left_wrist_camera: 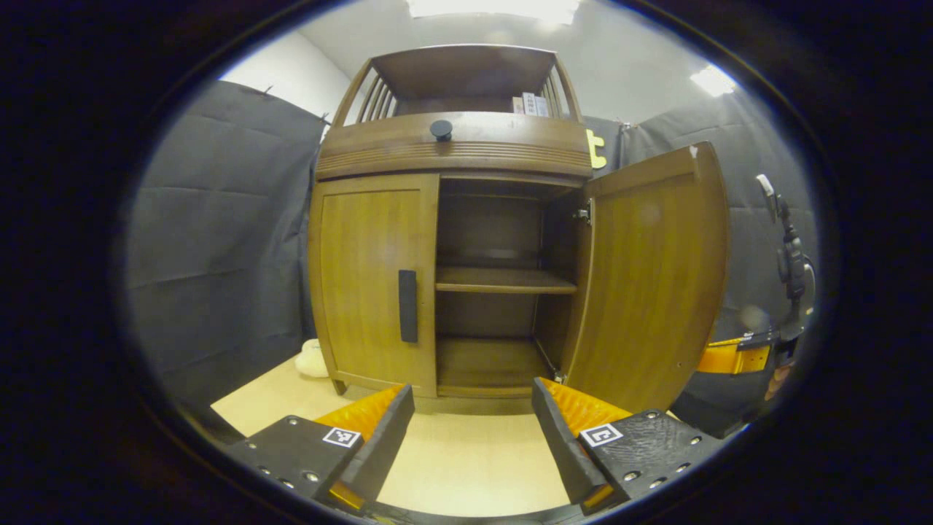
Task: Open the right door of the double-door shoe cabinet with the right hand, and open the left door with the left hand.
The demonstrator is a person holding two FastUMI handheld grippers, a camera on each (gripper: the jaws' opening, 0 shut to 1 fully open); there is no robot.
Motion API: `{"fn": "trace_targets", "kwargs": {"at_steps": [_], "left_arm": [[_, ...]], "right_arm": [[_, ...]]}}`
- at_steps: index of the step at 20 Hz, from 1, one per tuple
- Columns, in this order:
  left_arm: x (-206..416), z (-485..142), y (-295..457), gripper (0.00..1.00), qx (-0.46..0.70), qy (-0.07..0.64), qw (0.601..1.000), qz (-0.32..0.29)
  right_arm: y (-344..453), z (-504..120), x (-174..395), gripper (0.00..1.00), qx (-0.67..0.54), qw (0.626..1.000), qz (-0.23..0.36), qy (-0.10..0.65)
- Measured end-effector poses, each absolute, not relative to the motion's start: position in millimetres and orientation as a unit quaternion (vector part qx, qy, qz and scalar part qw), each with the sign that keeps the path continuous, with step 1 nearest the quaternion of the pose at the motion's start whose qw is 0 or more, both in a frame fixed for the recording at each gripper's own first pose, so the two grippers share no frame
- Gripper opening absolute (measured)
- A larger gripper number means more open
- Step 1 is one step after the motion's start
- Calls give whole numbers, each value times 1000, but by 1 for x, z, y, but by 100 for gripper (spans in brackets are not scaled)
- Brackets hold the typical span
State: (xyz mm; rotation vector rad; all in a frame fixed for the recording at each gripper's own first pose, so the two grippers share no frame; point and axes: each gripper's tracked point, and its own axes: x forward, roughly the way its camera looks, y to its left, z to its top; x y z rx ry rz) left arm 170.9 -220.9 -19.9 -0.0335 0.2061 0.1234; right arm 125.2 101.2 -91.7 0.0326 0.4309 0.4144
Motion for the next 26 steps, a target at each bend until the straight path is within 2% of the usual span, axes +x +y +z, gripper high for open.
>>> {"fn": "trace_targets", "kwargs": {"at_steps": [4,14,20,21,25,26], "left_arm": [[151,-27,-243,97,-23,108,989,98],[130,-32,-222,97,-15,107,981,163],[132,-37,-196,97,-17,112,979,171],[136,-36,-191,97,-17,112,979,168],[165,-33,-177,98,-9,113,984,141],[176,-31,-172,93,-3,109,985,133]], "right_arm": [[113,-91,118,7,36,941,255,220],[115,-87,122,5,49,939,274,201],[112,-89,122,7,49,942,262,205],[111,-89,122,4,48,943,258,206],[108,-88,121,5,53,948,232,212],[108,-85,120,5,59,950,224,209]]}}
